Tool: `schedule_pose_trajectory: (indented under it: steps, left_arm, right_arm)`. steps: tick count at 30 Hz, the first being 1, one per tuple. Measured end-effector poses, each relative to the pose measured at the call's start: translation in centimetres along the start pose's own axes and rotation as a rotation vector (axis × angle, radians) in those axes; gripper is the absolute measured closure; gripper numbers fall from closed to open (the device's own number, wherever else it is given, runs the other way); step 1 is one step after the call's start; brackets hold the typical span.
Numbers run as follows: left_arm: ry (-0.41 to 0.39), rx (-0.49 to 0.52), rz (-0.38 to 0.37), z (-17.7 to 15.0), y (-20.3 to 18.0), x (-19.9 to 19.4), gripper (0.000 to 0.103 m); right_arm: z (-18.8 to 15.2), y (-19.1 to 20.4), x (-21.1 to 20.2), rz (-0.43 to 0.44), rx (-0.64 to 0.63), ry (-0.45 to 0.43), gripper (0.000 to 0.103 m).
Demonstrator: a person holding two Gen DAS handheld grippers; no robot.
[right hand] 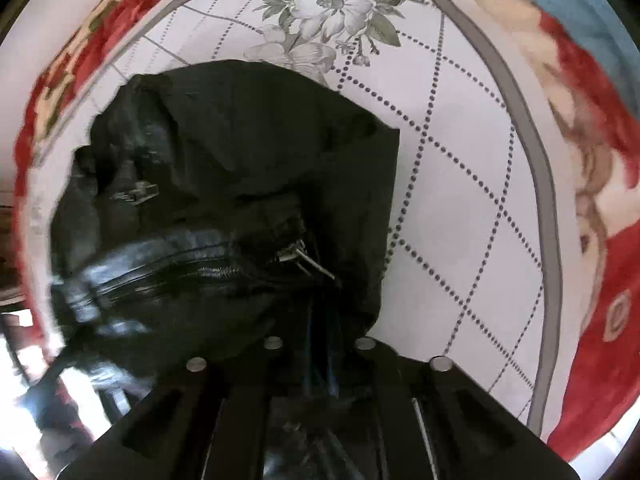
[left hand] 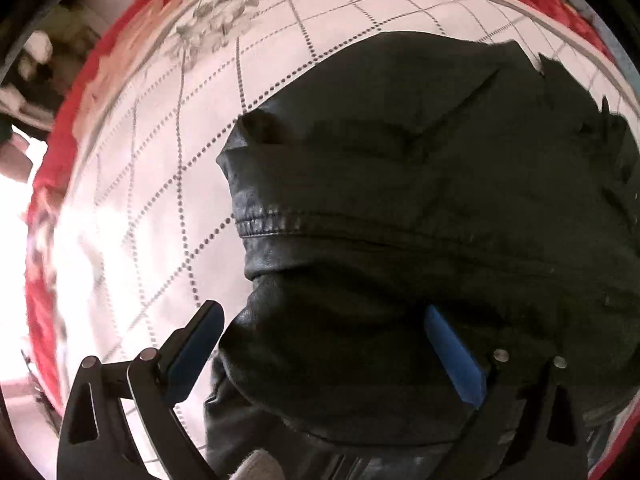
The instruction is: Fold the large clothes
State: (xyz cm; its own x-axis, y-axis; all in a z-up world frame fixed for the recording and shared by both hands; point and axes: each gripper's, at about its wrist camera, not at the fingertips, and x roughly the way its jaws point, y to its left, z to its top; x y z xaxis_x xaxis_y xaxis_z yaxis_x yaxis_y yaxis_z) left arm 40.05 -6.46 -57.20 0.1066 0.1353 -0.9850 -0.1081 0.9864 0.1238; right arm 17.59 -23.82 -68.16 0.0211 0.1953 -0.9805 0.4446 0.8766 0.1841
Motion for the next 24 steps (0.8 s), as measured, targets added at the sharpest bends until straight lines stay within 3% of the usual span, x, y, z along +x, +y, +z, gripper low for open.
schedule_pose_trajectory:
  steps: [2,3,7,9,11,13,15,16,20,23,24]
  left_arm:
    - [-0.025,0.006,0.004,-0.1,0.1,-0.9,0.0]
    - [-0.043,0.016,0.013,-0.4,0.1,-1.5,0.0]
    - [-0.087,0.052,0.023,-2.9,0.6,-4.4,0.0]
    - [-0.09,0.077,0.021,-4.9,0.9,-5.6,0.0]
    - [-0.09,0.101,0.03,-7.3,1.3,-6.7,0.0]
    - [-0.079,0.129,0.057,-9.3,1.7,-7.1,0.0]
    - [-0.053,0.148,0.093,-11.1,3.1,-6.9,0.0]
    - [-0.04,0.148,0.097,-11.8,3.7,-6.9,0.0]
    - [-0.003,0.13,0.09,-14.0,7.4,-7.1,0.0]
    - [-0.03,0.139,0.11,-14.3,9.8,-7.8,0.0]
    - [-0.043,0.145,0.12,-14.4,10.6,-8.0,0.0]
  right_arm:
    - [-0.5,-1.1,-1.9,0.048,0.02,0.014,0.057]
    - [-1.1,-2.0,-2.8,0.059,0.032,0.017,0.052]
    - [-4.8,-4.2,-1.7,0.061,0.003,0.132,0.049]
    - [-7.1,-4.7,0.7,0.056,-0.042,0.212,0.049]
    - [-9.2,-5.5,3.7,0.109,-0.044,0.287,0.049]
    - [-10.6,-6.6,4.3,0.139,0.004,0.228,0.056]
    - [-11.3,-6.8,4.0,0.137,0.035,0.196,0.094]
    - [-11.8,-7.0,4.0,0.186,0.077,0.203,0.098]
    - [-14.6,-6.5,3.8,0.213,0.176,0.191,0.099]
    - [-18.5,-4.5,3.9,0.3,0.25,0.231,0.099]
    - [-20.4,-3.2,4.1,0.366,0.28,0.253,0.099]
